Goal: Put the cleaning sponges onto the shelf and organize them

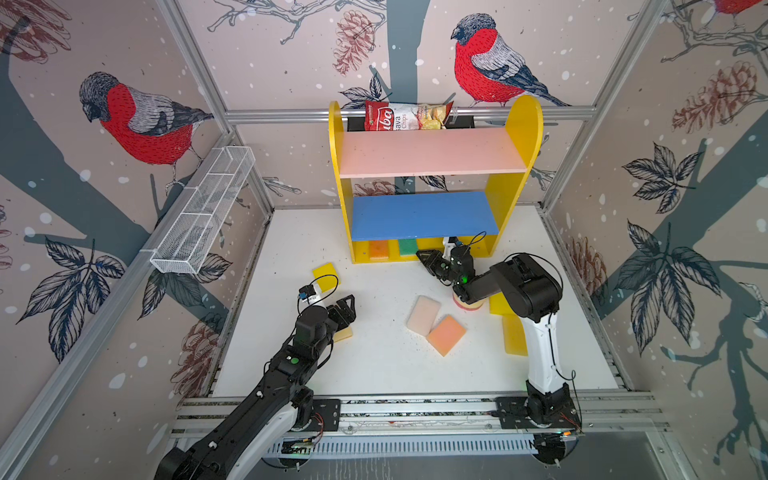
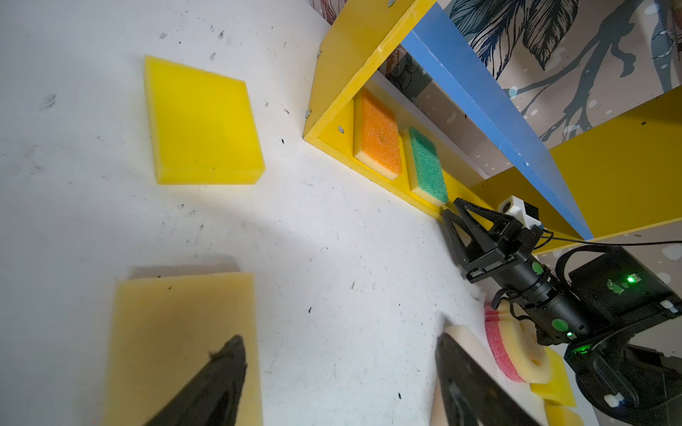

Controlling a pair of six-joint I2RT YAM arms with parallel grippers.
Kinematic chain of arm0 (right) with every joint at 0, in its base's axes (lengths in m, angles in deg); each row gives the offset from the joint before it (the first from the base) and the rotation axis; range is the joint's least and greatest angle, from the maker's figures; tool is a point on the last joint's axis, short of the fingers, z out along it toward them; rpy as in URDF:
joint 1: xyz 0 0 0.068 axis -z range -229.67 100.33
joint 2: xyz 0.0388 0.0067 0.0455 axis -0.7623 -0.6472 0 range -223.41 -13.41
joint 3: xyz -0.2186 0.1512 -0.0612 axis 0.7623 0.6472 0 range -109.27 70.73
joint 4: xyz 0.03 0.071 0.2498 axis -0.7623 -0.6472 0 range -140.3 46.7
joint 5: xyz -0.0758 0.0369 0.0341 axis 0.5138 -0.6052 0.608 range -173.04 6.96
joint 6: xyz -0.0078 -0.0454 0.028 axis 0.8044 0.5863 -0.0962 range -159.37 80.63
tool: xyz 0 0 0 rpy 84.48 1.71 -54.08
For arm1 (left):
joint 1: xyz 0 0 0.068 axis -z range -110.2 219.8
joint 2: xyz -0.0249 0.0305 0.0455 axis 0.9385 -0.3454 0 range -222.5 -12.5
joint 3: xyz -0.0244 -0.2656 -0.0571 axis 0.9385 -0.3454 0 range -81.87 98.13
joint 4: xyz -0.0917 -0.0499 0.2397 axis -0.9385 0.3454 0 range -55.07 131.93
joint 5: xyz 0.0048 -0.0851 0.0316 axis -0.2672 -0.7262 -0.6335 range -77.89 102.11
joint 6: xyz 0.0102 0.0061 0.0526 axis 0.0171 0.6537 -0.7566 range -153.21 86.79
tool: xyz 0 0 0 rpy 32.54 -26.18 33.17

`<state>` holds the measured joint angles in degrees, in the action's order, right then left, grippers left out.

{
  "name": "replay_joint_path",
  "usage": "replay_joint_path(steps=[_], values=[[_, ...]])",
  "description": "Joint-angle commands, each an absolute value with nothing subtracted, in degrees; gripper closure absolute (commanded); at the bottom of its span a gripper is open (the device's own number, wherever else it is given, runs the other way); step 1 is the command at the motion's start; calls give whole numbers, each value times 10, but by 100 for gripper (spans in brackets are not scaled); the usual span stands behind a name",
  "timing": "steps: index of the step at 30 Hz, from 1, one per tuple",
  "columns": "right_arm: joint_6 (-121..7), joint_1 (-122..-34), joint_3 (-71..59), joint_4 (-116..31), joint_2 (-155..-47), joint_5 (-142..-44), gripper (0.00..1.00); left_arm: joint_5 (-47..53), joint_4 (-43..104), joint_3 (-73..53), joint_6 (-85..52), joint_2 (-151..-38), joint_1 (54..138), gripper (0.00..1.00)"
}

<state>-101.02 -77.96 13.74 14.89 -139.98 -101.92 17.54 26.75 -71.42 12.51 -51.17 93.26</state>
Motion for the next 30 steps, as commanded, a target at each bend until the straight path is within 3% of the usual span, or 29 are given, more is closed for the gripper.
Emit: replay_joint_path(steps=[1, 30], values=[[-1018, -783, 135, 171, -1401, -994, 65, 183, 279, -715, 129, -505, 931, 20], [-1020, -795, 112, 160, -1425, -955, 60, 174, 246, -722, 146, -534, 930, 20]])
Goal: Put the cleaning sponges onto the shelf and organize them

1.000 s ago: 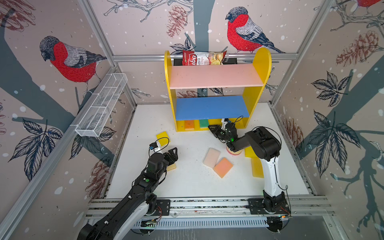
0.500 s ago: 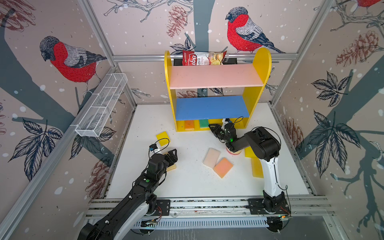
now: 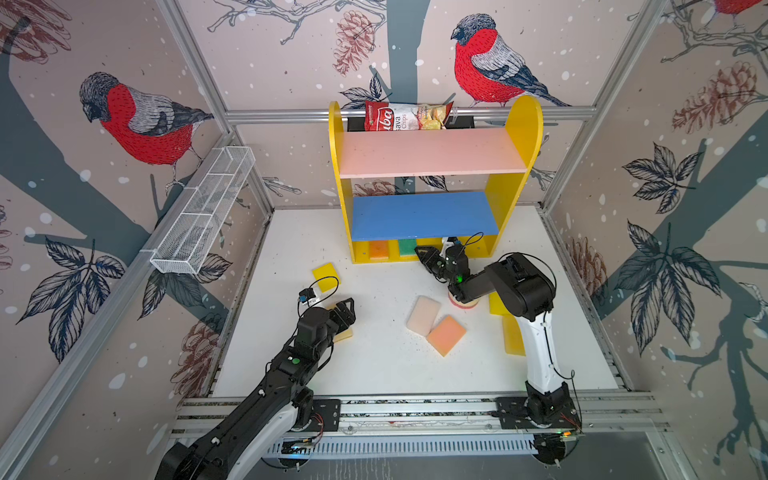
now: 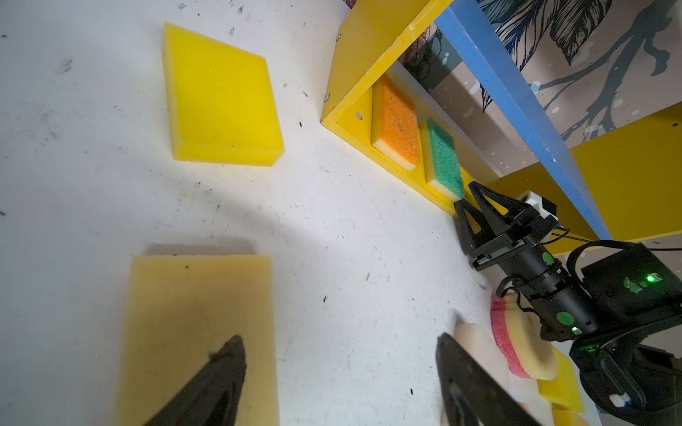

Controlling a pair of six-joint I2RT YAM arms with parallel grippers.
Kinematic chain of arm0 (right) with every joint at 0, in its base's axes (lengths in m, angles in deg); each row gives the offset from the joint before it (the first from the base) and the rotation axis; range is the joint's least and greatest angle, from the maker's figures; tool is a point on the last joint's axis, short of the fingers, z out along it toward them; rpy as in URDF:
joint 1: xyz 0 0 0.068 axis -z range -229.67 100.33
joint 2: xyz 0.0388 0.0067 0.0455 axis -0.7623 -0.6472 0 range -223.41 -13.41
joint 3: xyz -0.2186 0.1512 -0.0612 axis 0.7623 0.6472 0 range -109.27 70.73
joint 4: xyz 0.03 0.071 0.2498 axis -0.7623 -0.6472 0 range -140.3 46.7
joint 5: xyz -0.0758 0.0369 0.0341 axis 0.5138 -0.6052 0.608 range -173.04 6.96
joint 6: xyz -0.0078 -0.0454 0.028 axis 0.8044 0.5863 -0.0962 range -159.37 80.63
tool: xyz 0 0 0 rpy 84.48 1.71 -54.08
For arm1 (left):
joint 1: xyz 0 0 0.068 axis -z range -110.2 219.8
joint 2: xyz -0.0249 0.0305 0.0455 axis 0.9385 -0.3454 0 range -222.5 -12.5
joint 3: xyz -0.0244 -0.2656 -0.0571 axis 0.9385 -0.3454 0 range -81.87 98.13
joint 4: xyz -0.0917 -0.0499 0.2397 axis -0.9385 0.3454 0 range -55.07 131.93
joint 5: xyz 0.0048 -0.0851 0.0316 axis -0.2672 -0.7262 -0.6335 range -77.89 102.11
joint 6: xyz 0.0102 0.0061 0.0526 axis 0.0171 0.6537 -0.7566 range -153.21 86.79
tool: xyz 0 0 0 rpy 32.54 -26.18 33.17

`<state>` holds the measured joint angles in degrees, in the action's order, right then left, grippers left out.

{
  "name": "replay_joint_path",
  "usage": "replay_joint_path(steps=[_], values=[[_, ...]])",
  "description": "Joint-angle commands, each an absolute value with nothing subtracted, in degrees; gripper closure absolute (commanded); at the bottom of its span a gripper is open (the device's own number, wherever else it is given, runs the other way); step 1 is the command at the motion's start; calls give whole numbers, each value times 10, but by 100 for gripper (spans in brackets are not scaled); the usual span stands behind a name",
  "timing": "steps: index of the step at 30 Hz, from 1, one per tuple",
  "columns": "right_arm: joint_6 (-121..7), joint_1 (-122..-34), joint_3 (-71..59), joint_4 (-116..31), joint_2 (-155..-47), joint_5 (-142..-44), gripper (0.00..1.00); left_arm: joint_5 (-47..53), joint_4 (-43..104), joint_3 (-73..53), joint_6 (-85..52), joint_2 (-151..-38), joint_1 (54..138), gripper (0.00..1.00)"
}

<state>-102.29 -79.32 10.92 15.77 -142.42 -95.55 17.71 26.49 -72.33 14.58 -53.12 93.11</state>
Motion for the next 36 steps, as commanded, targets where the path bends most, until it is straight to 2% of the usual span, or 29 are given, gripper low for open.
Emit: replay_joint_path(steps=[1, 15, 24, 30, 36], values=[[-1020, -795, 114, 159, -1425, -954, 61, 174, 247, -722, 145, -536, 930, 20], [-1023, -792, 128, 155, -1406, -958, 60, 180, 265, -719, 142, -522, 928, 20], [-1007, -804, 206, 118, -1303, -982, 59, 200, 277, -691, 120, -527, 919, 19], [-1006, -813, 271, 54, -1191, -992, 56, 173, 212, -675, 121, -609, 913, 18], [-911, -818, 301, -159, -1068, -975, 51, 75, 113, -639, 139, -767, 913, 25]])
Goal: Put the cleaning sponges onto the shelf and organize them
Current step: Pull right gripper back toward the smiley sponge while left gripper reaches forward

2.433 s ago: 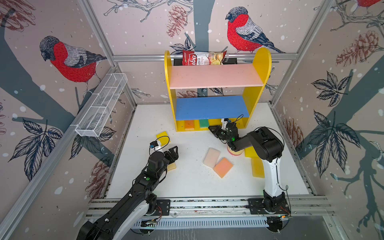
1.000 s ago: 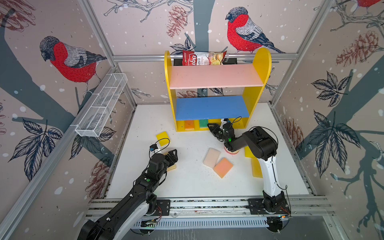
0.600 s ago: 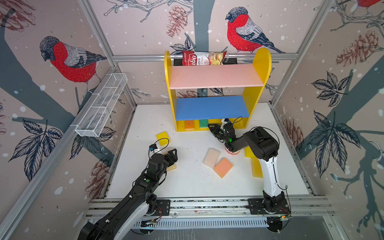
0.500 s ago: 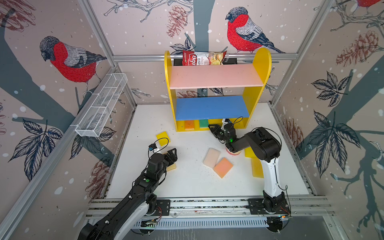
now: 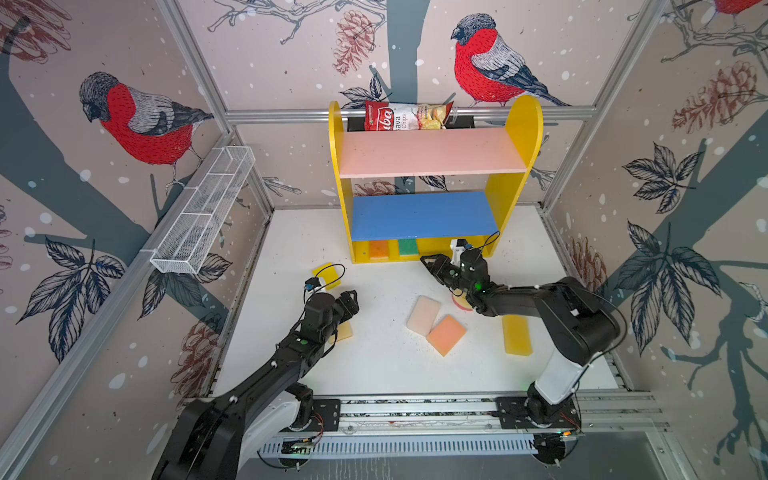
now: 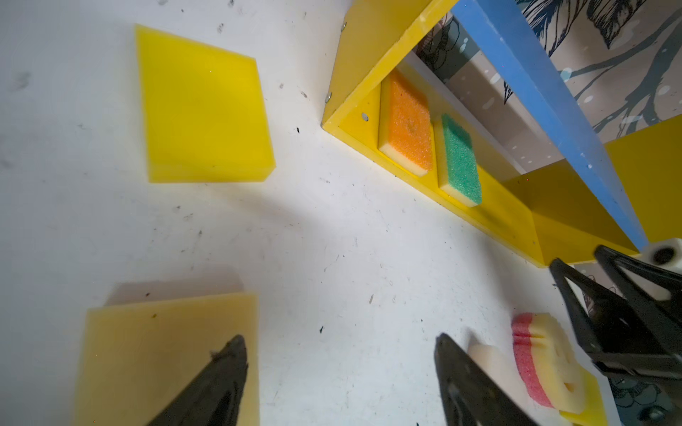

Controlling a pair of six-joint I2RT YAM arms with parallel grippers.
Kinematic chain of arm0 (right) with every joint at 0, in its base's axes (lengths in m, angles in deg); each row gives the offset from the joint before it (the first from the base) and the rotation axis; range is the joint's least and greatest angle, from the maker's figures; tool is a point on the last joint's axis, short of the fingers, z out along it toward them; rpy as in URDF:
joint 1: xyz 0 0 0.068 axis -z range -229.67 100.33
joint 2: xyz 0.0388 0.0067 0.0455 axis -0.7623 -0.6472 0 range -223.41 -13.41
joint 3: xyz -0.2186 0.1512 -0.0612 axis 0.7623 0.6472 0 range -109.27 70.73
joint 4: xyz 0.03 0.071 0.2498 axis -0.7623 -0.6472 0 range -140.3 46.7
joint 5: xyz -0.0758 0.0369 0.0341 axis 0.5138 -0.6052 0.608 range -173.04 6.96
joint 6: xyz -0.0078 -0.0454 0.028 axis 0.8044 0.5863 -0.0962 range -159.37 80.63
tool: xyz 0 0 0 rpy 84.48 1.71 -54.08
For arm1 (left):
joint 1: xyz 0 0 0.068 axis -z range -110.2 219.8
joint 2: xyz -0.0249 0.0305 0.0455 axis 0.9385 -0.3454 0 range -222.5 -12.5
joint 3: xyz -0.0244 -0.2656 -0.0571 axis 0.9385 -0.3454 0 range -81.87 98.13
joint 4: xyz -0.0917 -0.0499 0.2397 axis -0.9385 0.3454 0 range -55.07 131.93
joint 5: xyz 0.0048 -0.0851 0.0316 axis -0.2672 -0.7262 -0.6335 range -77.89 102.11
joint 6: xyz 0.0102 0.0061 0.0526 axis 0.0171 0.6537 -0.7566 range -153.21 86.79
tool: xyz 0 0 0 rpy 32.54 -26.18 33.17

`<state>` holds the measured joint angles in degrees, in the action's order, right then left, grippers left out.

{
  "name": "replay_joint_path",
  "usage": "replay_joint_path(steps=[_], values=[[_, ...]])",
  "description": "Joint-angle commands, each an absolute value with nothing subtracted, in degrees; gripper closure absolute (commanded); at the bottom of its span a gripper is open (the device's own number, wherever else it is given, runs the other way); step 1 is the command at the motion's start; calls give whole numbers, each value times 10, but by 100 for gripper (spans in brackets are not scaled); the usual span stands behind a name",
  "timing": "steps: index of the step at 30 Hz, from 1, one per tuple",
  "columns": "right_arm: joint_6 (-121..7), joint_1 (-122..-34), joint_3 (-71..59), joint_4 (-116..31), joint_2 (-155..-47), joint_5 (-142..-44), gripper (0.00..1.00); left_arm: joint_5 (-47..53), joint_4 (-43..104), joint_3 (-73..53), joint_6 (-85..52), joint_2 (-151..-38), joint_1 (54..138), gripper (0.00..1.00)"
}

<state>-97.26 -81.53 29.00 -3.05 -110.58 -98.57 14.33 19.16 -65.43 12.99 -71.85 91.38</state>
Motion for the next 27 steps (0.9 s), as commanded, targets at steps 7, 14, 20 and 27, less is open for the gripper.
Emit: replay_joint_path(steps=[7, 14, 20, 27], values=[[-860, -844, 398, -282, -896, -924, 41, -37, 42, -562, 142, -940, 939, 35], [-813, -836, 436, -461, -729, -839, 33, -4, 65, -486, 124, -999, 1011, 33], [-822, -794, 479, -509, -661, -824, 31, -4, 41, -458, 142, -1051, 1048, 34], [-855, -756, 515, -453, -645, -836, 33, -22, 25, -433, 155, -1075, 1059, 34]])
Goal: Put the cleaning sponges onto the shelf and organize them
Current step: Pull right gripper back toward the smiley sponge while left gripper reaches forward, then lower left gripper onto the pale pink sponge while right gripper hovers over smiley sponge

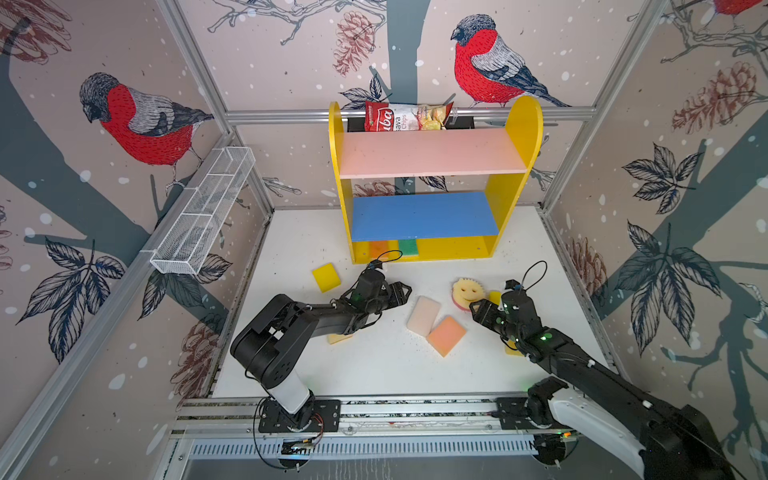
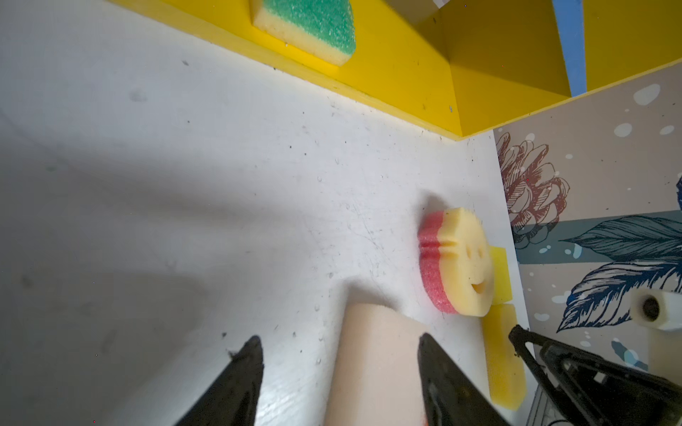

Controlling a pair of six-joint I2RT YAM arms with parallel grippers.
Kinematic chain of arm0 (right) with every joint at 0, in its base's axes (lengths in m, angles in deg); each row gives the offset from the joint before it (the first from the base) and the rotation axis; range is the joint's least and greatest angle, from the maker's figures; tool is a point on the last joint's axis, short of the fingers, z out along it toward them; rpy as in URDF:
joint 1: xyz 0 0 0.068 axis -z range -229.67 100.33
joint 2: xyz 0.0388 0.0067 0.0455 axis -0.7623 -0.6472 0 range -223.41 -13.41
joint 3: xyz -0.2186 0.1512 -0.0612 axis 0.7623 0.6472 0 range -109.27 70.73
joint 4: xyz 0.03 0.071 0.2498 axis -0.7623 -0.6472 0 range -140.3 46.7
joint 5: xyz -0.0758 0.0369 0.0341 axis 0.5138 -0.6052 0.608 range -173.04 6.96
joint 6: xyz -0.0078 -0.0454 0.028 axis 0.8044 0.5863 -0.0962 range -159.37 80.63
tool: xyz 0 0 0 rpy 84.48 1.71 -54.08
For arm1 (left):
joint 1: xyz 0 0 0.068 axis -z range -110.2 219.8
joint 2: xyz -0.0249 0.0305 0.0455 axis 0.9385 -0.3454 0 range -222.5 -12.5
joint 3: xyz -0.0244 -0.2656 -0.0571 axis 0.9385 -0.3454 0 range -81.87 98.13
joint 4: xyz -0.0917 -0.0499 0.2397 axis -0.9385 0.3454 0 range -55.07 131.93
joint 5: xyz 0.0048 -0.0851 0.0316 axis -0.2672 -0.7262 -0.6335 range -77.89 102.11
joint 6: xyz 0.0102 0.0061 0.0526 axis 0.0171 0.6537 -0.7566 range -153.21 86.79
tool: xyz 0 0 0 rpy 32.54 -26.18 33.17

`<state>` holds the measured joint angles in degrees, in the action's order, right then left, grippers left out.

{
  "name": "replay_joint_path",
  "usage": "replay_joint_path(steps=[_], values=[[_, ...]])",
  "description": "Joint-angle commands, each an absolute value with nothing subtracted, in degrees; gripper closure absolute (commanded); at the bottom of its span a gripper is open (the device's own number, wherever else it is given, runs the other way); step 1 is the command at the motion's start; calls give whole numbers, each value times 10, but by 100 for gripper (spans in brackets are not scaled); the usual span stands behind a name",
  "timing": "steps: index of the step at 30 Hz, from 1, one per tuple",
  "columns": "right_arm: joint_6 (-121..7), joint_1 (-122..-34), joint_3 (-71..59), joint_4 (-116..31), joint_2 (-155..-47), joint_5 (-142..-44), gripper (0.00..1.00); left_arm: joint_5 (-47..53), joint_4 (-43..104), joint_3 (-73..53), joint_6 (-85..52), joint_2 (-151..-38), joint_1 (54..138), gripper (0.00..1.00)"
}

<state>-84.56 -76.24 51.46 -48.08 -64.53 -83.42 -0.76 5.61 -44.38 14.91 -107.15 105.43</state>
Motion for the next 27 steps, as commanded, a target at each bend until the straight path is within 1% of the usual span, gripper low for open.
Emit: replay_joint_path(steps=[1, 5, 9, 11, 13, 20, 24, 25, 27], values=[[-850, -753, 511, -451, -648, -836, 33, -22, 31, -428, 150, -1076, 1060, 34], [-816, -746, 485, -469, -669, -819, 33, -4, 68, -416, 137, -1075, 1071, 35], [-795, -734, 470, -477, -690, -822, 33, 10, 91, -414, 128, -1069, 1087, 36], [-795, -727, 472, -468, -699, -830, 34, 31, 131, -398, 110, -1075, 1103, 37], [-797, -720, 468, -466, -704, -839, 34, 45, 162, -379, 98, -1085, 1117, 42], [-790, -704, 463, -460, -718, -852, 35, 47, 169, -368, 95, -1111, 1136, 51], [-778, -699, 461, -473, -718, -834, 35, 44, 172, -359, 100, -1126, 1141, 56], [-778, -695, 460, -477, -717, -836, 35, 45, 177, -353, 97, -1131, 1144, 58], [-777, -691, 459, -480, -710, -845, 35, 44, 191, -340, 95, -1140, 1147, 66]])
